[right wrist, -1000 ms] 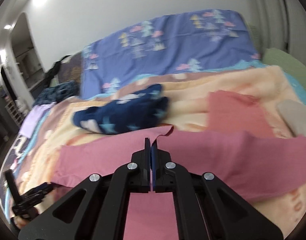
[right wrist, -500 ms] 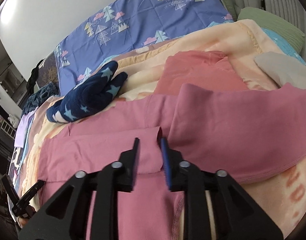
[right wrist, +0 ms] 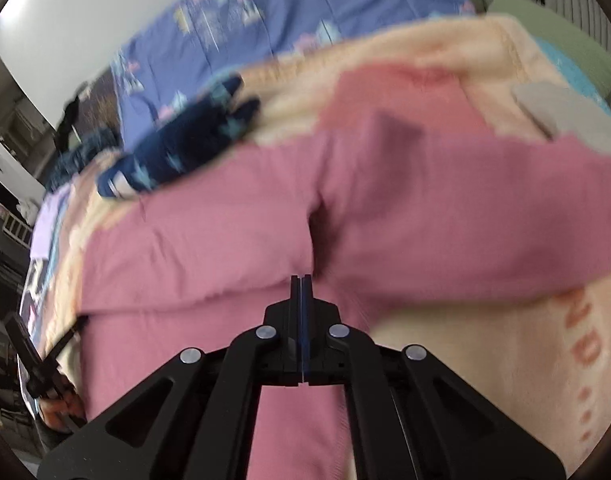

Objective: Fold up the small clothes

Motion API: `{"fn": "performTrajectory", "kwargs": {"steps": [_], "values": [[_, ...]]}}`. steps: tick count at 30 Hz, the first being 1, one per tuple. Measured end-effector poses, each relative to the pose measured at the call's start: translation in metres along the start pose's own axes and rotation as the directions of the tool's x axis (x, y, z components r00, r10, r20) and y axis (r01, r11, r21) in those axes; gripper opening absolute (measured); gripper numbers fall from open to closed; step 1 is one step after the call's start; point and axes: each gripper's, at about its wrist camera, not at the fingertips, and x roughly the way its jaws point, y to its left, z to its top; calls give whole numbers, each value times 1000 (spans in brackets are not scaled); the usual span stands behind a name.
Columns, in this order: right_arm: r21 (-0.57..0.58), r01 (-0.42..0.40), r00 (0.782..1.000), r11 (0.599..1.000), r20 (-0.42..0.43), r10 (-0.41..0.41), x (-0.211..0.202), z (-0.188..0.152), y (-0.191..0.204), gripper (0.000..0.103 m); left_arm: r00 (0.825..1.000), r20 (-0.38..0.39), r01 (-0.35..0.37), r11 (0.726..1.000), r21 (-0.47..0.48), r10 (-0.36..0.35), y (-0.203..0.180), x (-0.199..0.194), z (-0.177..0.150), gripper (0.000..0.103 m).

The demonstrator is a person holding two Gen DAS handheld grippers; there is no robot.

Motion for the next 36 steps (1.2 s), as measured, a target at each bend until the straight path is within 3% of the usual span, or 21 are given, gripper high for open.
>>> {"fn": "performTrajectory", "kwargs": {"steps": [1,4,6,11,13,14,15,17,18,19,20,22,25,26,31,32,33,34,36], "values": [[17,-3,1000,1000,-6,3,3,-1,-6,3,1000,-1,4,1000,-2,-4,1,0,-1,15],[123,-168,986,978,37,165,6,5,-23,12,1000,-12,15,1000,-21,-16,5,2,-1,15],[170,-225,974,959,69,216,7,14,-26,39,1000,-14,20,999,-26,-21,6,2,-2,15],[189,-227,972,956,-14,233,44,54,-8,42,999,-25,27,999,-36,-28,9,6,-3,18],[195,-228,973,954,10,231,49,63,-4,28,999,-26,33,999,-41,-34,10,6,-3,18],[169,-239,971,956,65,231,43,67,1,2,999,-25,36,998,-43,-37,10,6,-3,18],[145,-275,958,951,132,256,33,68,3,3,999,-23,37,998,-44,-38,10,6,-3,18],[56,-357,907,933,259,331,11,61,11,3,999,-23,36,998,-42,-37,10,6,-3,18],[18,-340,904,940,281,322,6,59,15,3,999,-24,35,999,-41,-36,10,6,-3,18],[-9,-283,919,959,284,274,7,58,18,3,999,-25,35,999,-41,-36,10,6,-3,18],[-25,-171,953,985,250,172,16,57,21,3,999,-26,34,999,-39,-35,11,7,-3,18],[0,-61,981,998,184,60,32,57,15,6,999,-26,30,999,-37,-31,10,6,-4,18],[113,-144,974,983,193,120,29,48,-7,12,999,-23,30,999,-38,-31,10,5,-4,18],[127,-173,969,977,199,145,23,45,-9,20,999,-23,29,999,-37,-30,10,5,-4,18],[-36,-207,964,978,160,210,0,17,6,22,999,-24,28,999,-35,-28,10,5,-4,18],[-74,-188,974,979,115,196,4,10,14,22,999,-24,27,999,-35,-28,10,5,-4,18],[-97,-115,990,989,76,122,13,7,18,22,999,-24,27,999,-35,-27,10,5,-4,18],[-142,14,999,990,54,-7,23,0,22,20,999,-24,27,999,-35,-28,10,5,-4,18],[-185,80,994,979,90,-64,22,-5,31,15,999,-23,27,999,-35,-28,11,4,-4,18]]}}
